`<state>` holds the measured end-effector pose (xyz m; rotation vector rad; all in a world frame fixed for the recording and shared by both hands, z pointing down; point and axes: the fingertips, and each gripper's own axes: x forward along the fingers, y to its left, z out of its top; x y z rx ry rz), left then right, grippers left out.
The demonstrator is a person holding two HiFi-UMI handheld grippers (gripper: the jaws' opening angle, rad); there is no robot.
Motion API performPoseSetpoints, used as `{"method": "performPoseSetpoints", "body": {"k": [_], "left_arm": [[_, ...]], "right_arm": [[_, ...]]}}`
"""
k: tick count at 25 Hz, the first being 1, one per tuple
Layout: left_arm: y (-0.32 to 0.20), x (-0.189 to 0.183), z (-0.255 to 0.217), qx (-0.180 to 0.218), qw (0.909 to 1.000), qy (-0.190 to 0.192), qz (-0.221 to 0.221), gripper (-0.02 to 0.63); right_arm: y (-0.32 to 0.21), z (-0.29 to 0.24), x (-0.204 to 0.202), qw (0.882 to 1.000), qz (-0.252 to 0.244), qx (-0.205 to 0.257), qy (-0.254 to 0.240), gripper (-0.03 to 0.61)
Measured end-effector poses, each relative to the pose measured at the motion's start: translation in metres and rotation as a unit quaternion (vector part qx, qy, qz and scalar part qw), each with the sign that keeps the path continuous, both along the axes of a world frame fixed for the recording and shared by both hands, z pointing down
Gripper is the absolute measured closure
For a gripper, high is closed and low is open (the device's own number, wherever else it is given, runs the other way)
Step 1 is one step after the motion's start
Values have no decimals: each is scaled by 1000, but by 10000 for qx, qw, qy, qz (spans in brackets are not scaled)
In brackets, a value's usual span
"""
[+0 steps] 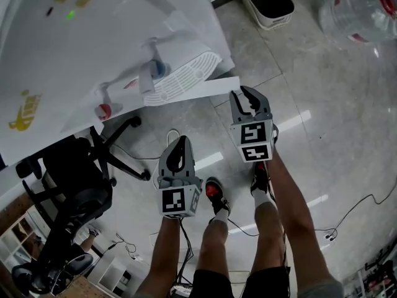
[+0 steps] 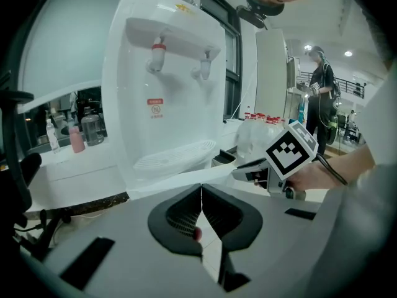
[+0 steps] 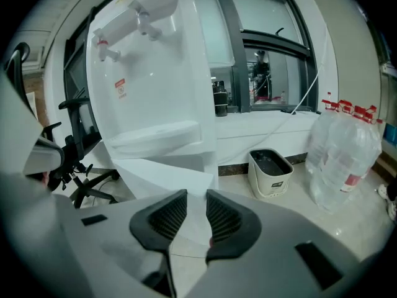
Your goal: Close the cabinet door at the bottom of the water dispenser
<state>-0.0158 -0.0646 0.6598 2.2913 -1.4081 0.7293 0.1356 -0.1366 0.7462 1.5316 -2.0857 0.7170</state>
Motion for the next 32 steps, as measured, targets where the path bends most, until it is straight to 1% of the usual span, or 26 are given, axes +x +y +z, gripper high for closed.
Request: {"method": "performPoseSetpoints", "body": {"k": [7, 11, 20, 26, 29, 32], "left_arm": [[-20, 8, 2, 144, 9998, -14, -101, 589], [-27, 13, 4, 222, 9997, -42, -55, 588], [-42, 14, 2, 365, 9992, -49, -138, 588], [-48, 14, 0, 482, 9987, -86, -170, 588], [-51, 14, -2, 523, 9984, -75, -209, 588], [-50, 14, -3, 536, 9982, -91, -243, 588]], "right_arm": [[-19, 0, 3, 9999, -89, 135, -36, 476], [-31, 0, 6, 9996, -178, 224, 9, 478], [-55, -1, 8, 9993, -179, 333, -8, 483], [-70, -1, 8, 9988, -224, 445, 29, 492], [-76, 0, 10, 9987, -186, 470, 47, 516], [-81, 0, 11, 9987, -189, 466, 9, 520]]}}
